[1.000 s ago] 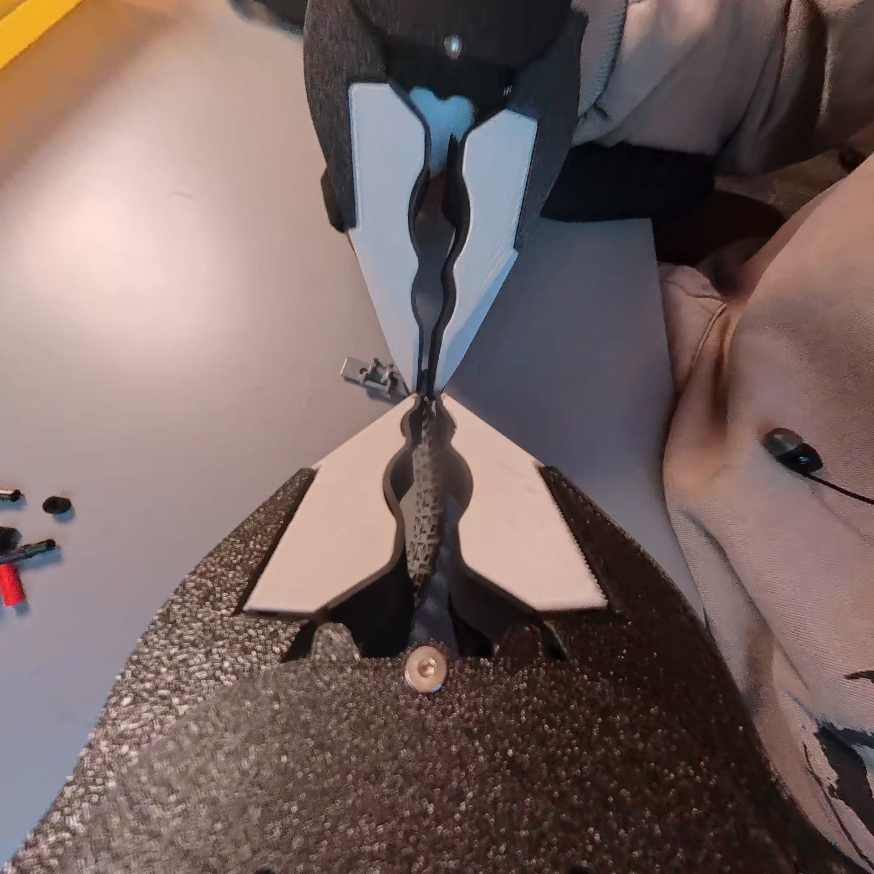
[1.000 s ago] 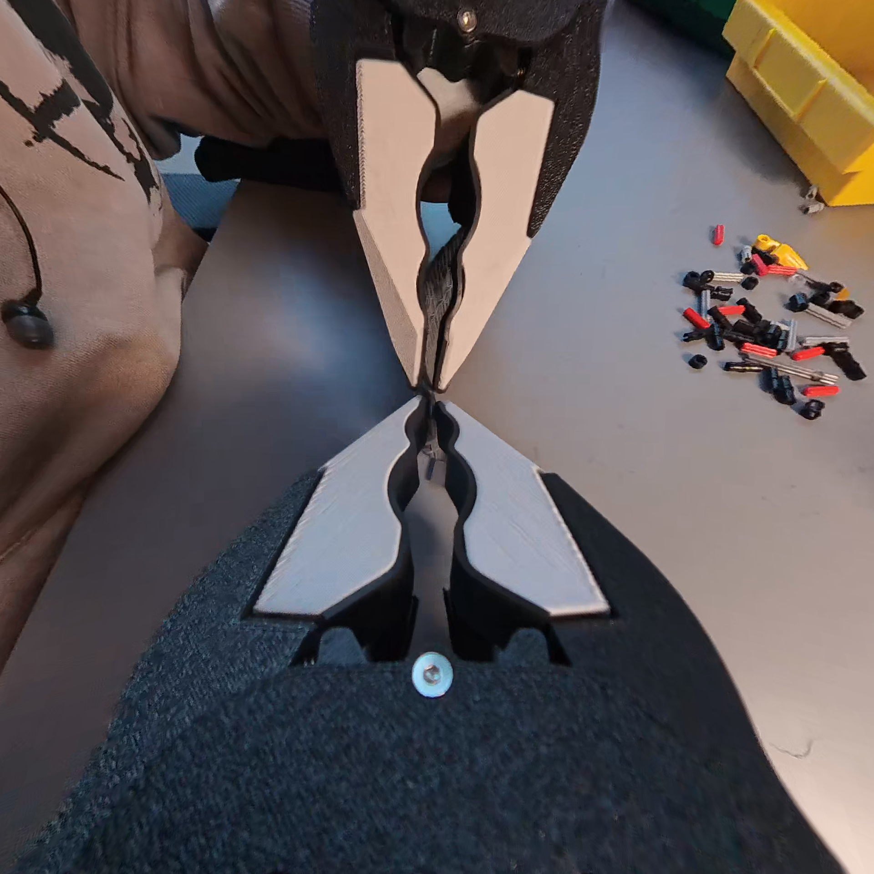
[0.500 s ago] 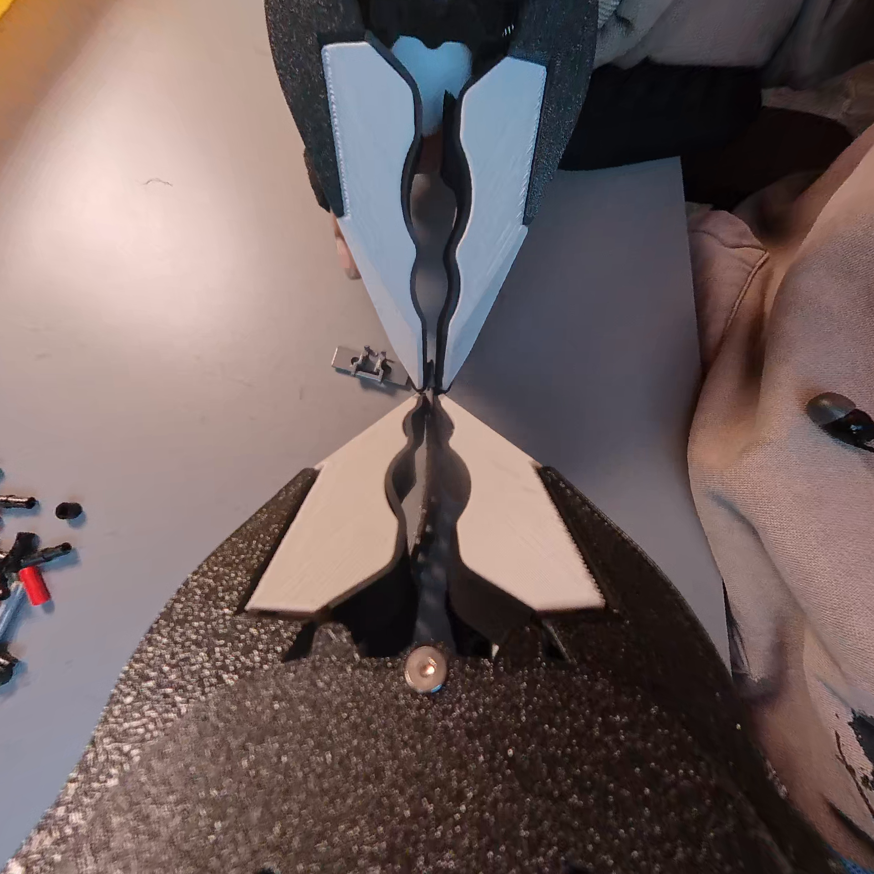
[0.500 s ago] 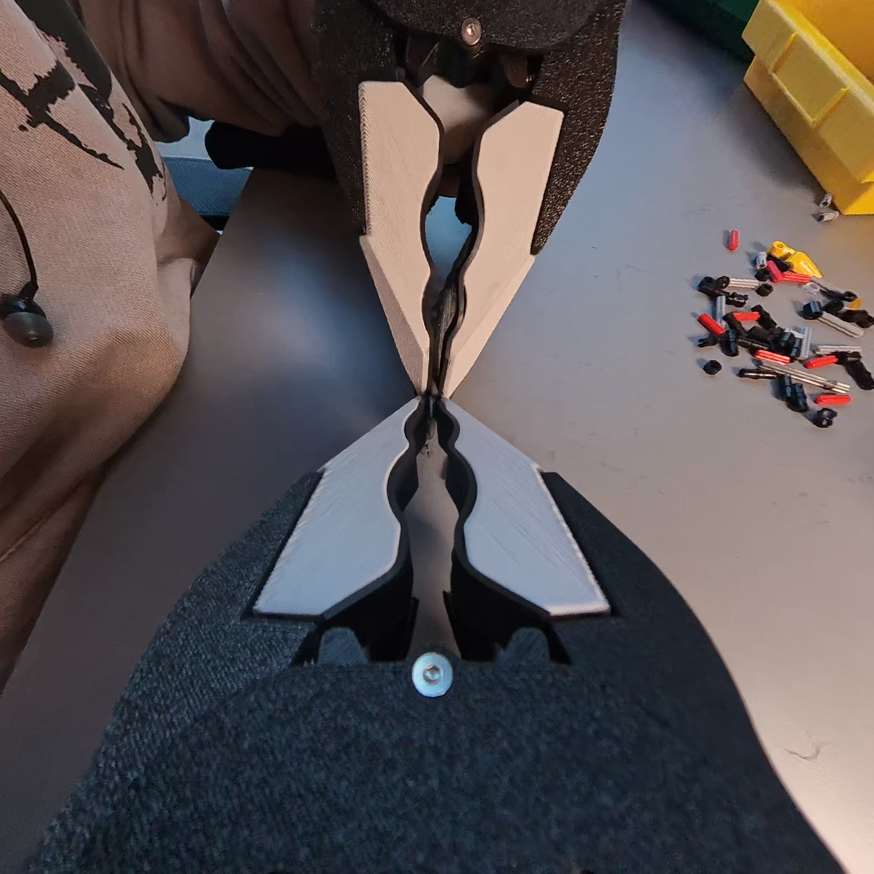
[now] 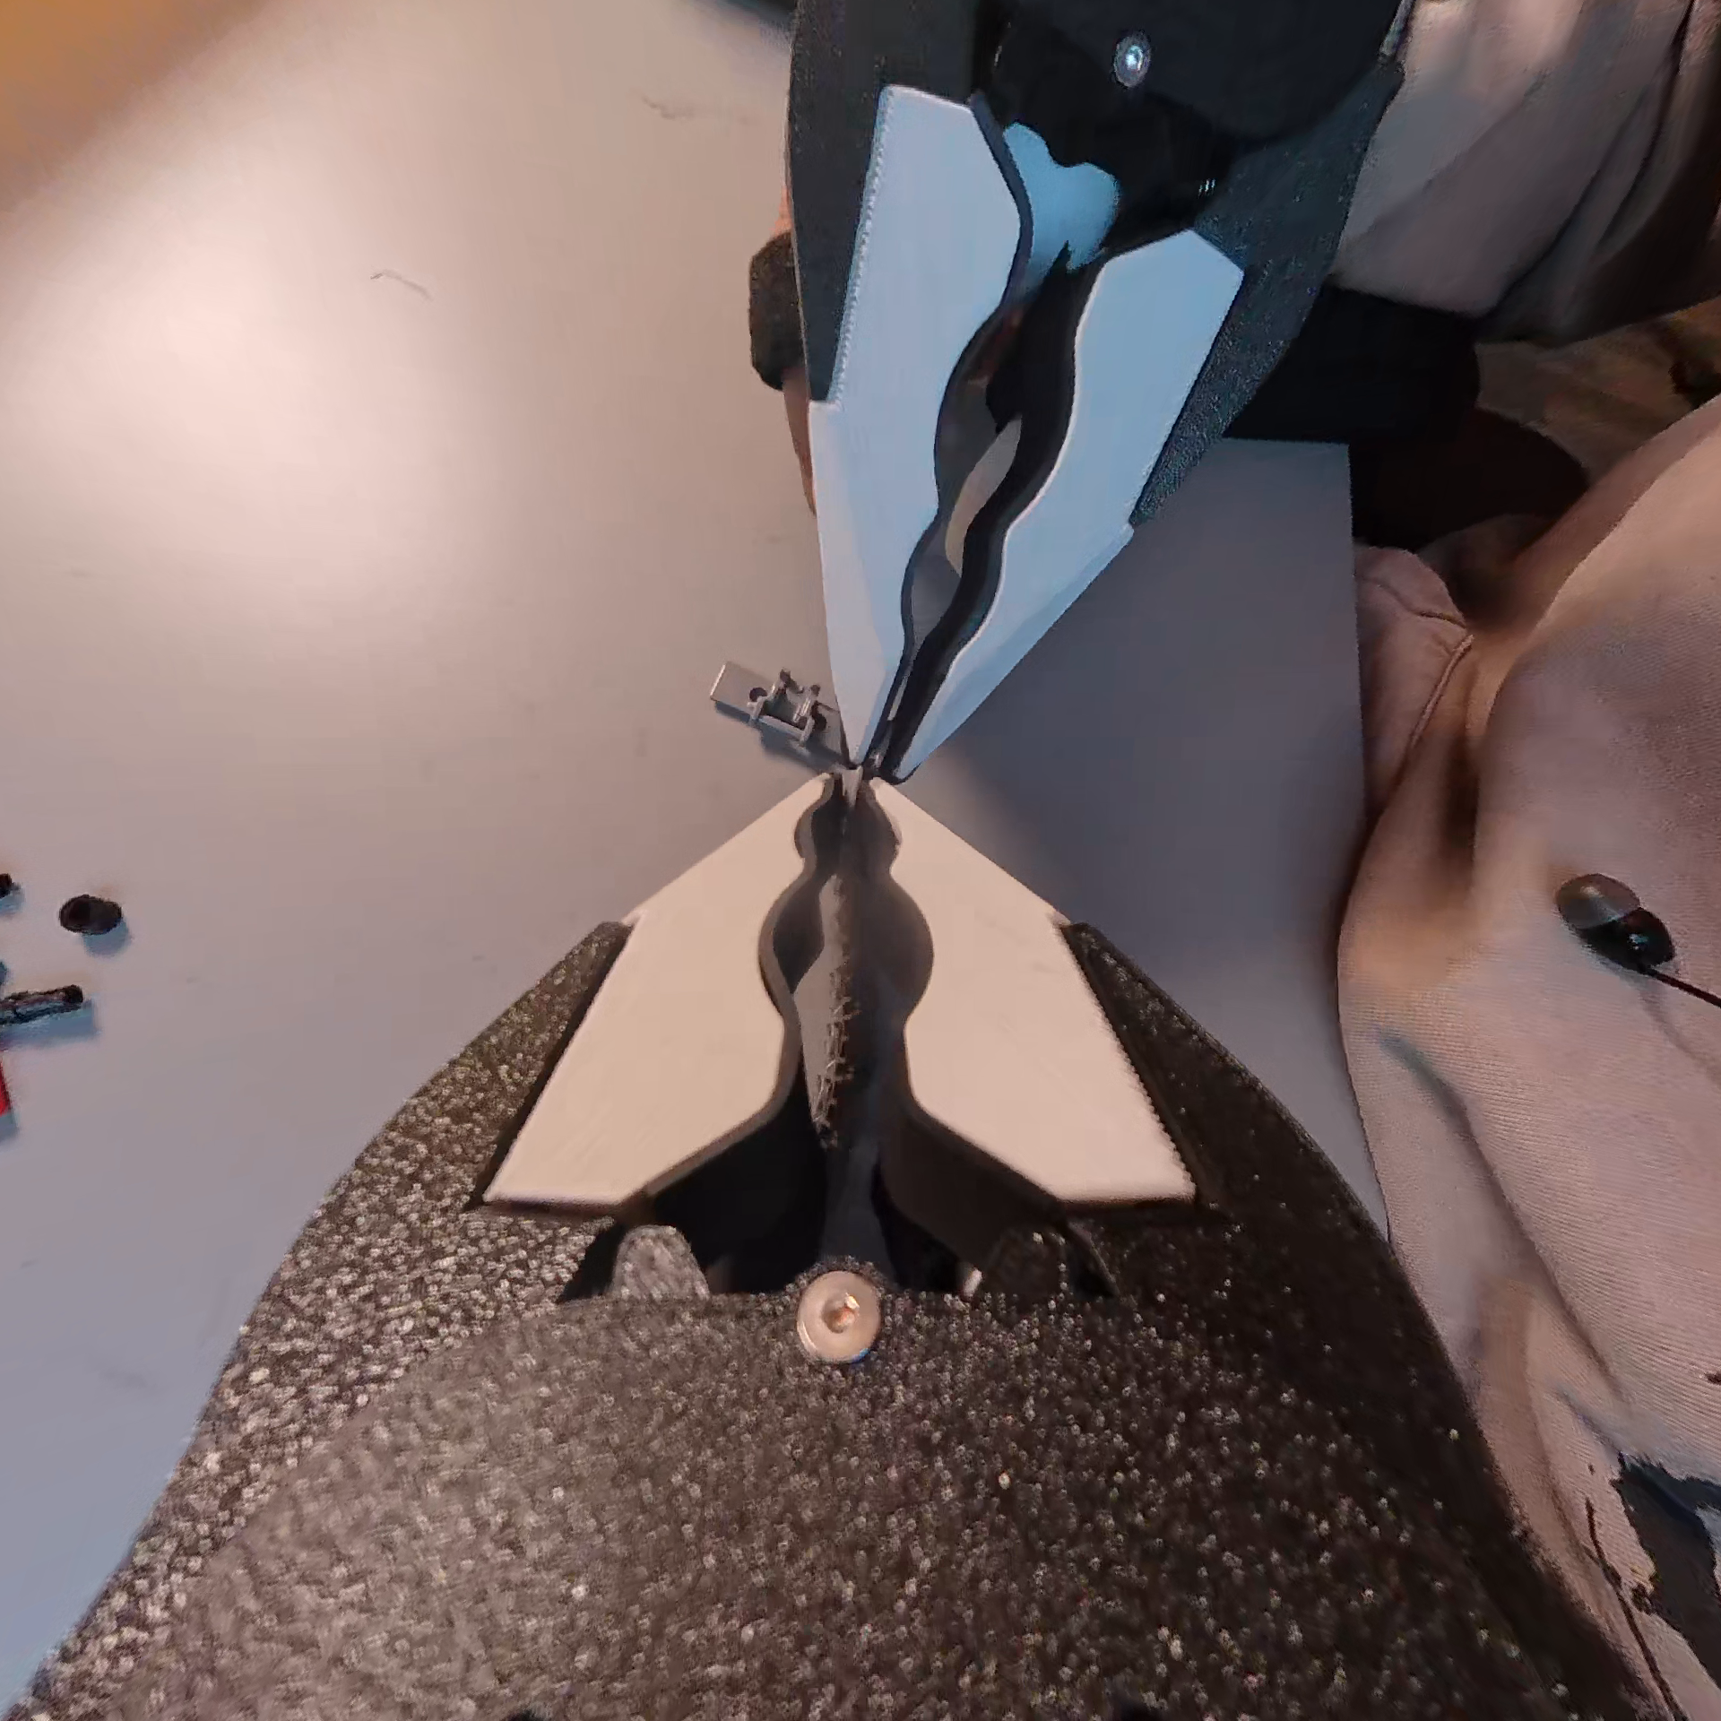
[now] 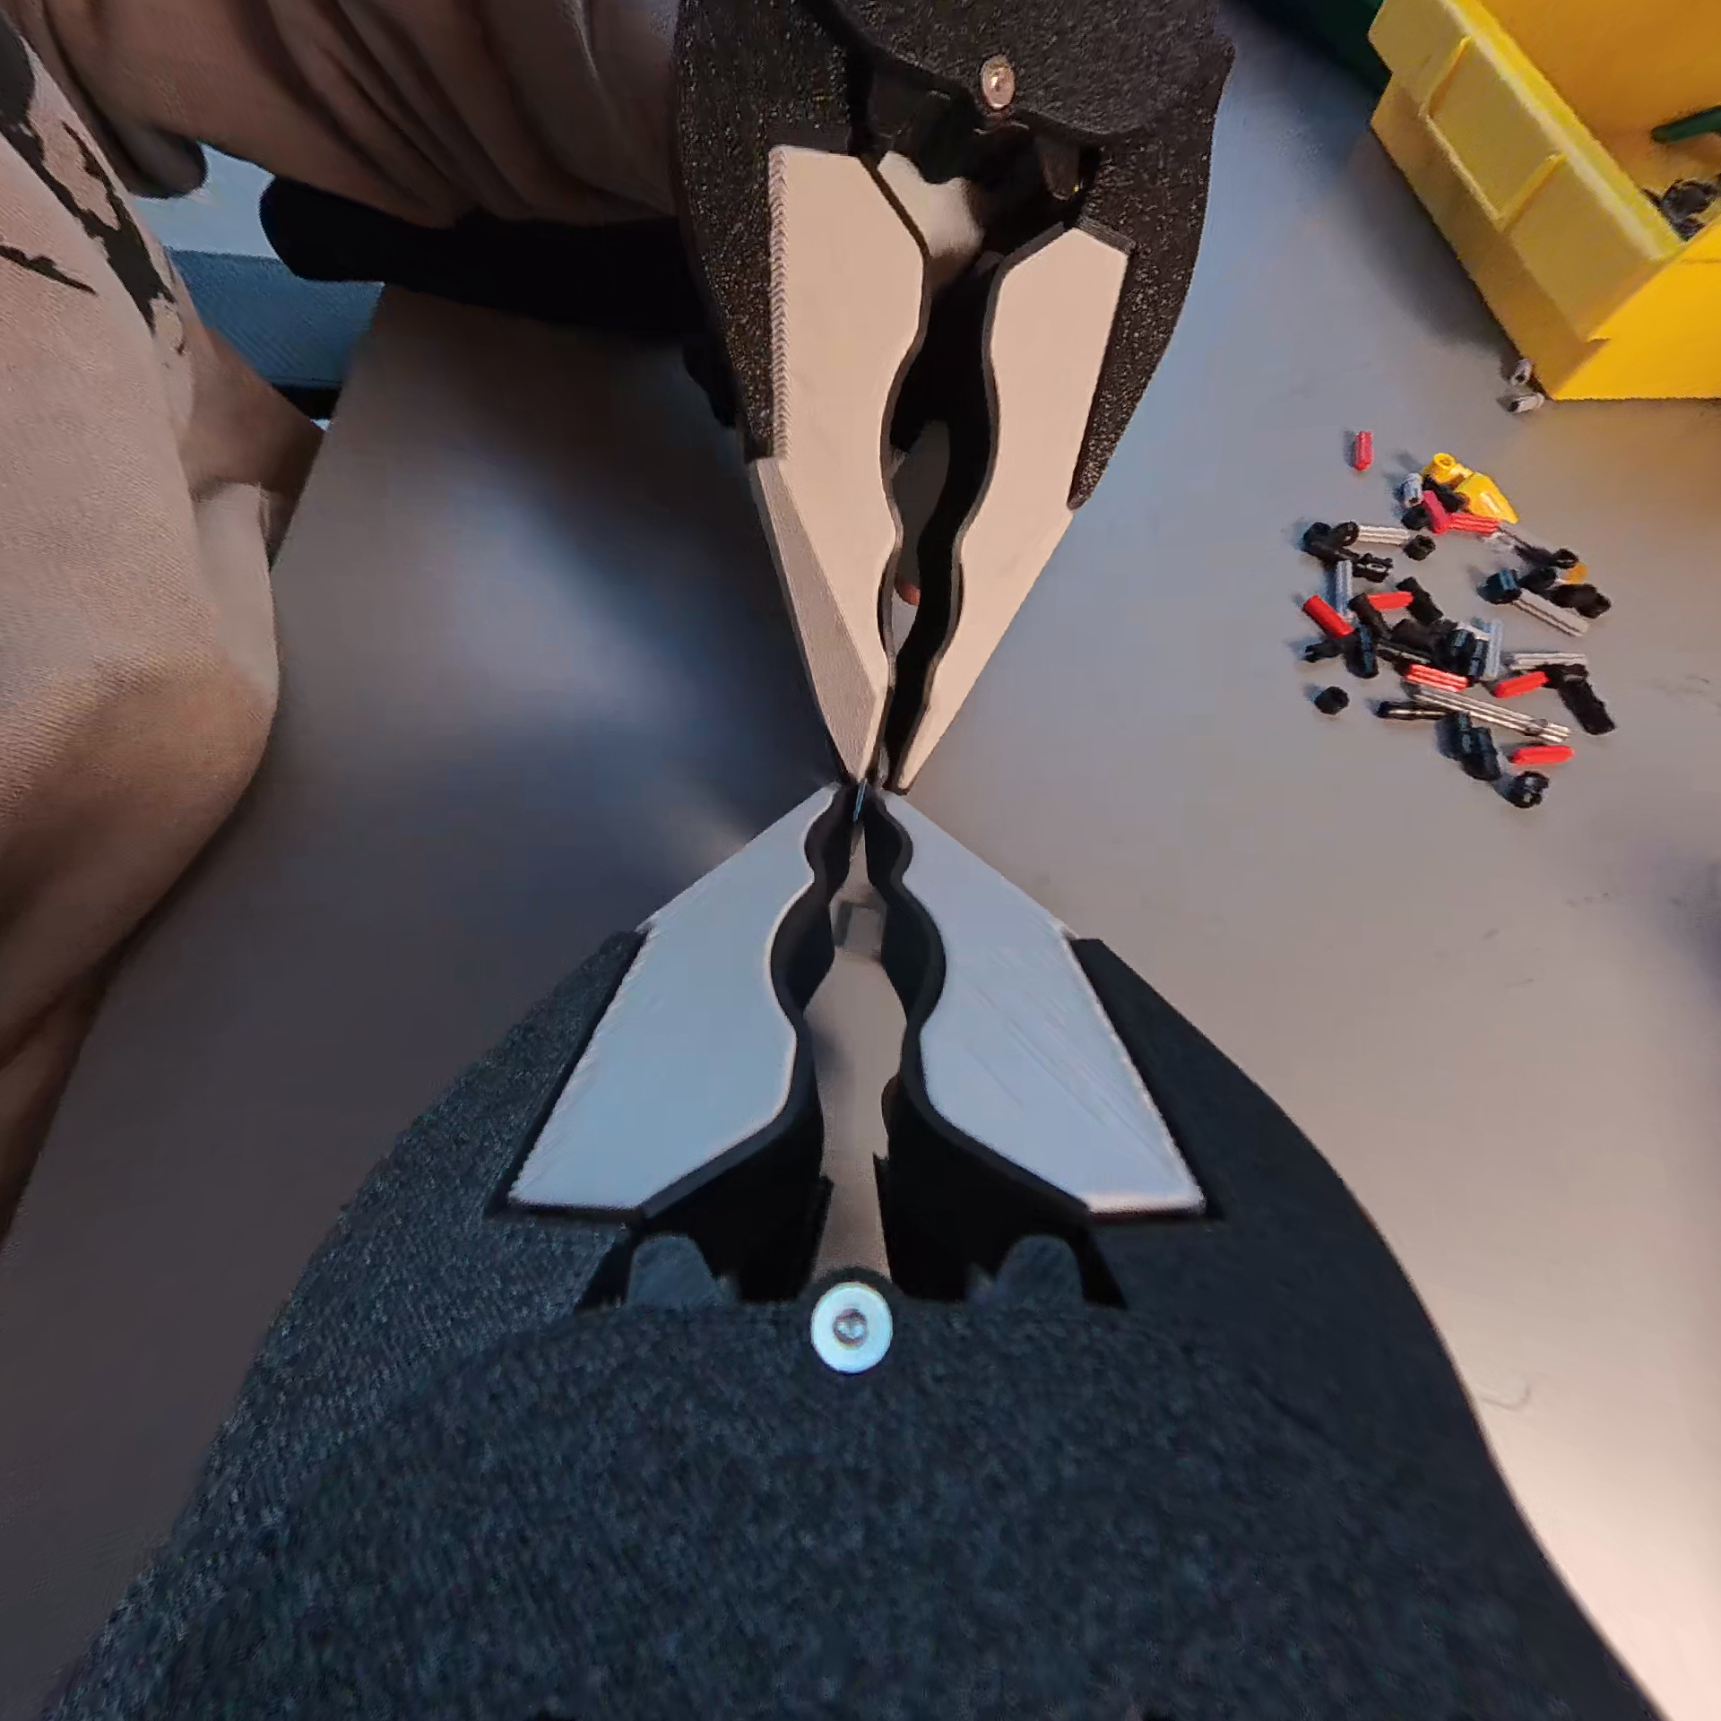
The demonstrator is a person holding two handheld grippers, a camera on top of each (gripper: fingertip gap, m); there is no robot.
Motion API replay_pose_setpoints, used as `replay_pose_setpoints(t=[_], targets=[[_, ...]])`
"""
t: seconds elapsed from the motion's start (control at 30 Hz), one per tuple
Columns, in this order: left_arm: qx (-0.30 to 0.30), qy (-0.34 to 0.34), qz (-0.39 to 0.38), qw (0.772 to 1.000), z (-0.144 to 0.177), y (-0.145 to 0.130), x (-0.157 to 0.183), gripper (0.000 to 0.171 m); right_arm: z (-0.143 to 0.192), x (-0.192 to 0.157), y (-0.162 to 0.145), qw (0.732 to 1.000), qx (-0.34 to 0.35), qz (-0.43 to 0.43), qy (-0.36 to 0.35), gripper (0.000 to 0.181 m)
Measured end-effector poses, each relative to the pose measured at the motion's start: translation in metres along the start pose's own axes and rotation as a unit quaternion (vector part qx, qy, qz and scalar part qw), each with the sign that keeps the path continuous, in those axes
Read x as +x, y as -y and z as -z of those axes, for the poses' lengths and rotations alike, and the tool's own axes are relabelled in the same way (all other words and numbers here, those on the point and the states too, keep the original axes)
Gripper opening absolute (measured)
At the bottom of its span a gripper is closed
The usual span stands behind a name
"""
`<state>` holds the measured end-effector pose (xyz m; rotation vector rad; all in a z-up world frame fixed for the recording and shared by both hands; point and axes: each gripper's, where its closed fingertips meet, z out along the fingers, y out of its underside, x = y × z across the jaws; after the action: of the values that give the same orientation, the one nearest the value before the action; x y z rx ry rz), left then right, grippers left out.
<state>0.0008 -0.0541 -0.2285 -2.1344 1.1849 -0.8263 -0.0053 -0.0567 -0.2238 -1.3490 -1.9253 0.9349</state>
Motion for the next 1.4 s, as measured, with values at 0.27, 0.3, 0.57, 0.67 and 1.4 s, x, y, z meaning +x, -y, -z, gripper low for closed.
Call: replay_pose_setpoints(t=[0.27,0.3,0.57,0.67,1.4], targets=[[-0.005,0.043,-0.012,0.999,-0.003,0.004,-0.008,0.002,0.002,-0.001,0.0,1.0,-0.009,0.007,-0.006,0.0],[0.002,0.105,-0.017,0.994,-0.001,0.007,-0.029,0.002,0.006,-0.033,0.027,0.994,0.068,-0.004,0.089,0.0],[0.048,0.042,-0.001,0.998,0.015,0.026,-0.014,0.002,0.045,-0.014,0.036,0.986,0.125,-0.061,0.09,0.0],[0.092,-0.001,0.032,0.995,0.022,0.035,-0.012,0.002,0.036,0.002,0.011,0.994,0.065,-0.072,0.058,0.001],[0.162,-0.097,0.056,0.98,0.027,0.04,0.005,0.003,0.014,0.01,0.024,0.987,0.099,-0.119,0.036,0.008]])
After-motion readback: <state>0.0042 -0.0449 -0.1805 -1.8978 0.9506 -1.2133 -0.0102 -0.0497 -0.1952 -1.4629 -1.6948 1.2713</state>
